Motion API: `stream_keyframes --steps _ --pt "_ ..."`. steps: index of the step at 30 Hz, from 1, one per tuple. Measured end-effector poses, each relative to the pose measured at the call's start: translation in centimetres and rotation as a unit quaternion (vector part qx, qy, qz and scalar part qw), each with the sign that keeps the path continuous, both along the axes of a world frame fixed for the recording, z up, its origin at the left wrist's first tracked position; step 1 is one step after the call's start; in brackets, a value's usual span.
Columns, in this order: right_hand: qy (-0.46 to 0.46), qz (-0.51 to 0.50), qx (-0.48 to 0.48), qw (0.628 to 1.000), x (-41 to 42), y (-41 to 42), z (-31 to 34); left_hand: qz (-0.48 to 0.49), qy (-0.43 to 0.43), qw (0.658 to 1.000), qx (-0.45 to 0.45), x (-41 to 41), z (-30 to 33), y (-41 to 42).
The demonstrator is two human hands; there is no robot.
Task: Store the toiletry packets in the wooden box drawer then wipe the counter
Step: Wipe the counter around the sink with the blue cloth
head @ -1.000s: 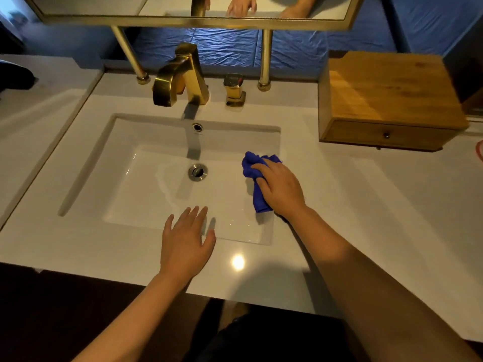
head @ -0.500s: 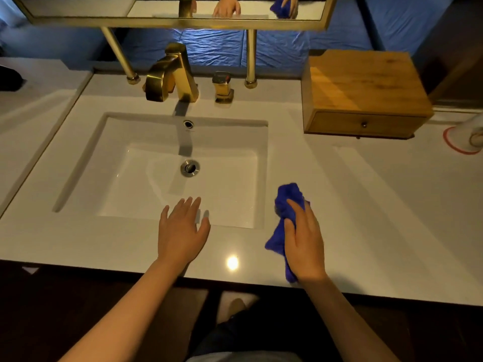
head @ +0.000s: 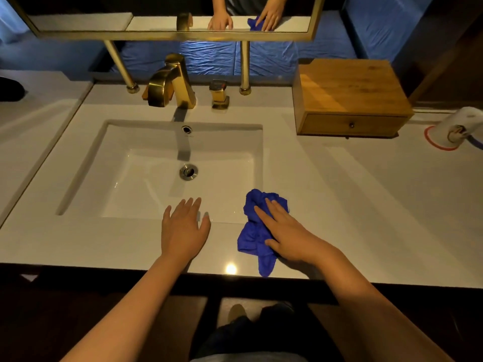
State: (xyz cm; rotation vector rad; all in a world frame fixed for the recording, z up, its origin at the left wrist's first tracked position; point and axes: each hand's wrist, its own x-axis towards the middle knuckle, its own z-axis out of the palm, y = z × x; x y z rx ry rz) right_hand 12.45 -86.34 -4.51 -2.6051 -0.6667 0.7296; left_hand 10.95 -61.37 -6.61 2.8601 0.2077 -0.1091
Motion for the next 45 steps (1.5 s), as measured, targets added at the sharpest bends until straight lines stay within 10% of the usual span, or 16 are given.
stream_keyframes --steps 19,45 --pt "-0.242 -0.117 0.183 0.946 2.7 0.3 4.8 0.015 -0.031 0.998 -0.050 -0.9 2.5 -4.9" --pt "-0.115 -0.367 -0.045 0.922 -7.0 -55.4 5.9 0.034 -0.014 0.998 0.047 -4.7 -0.2 -25.6"
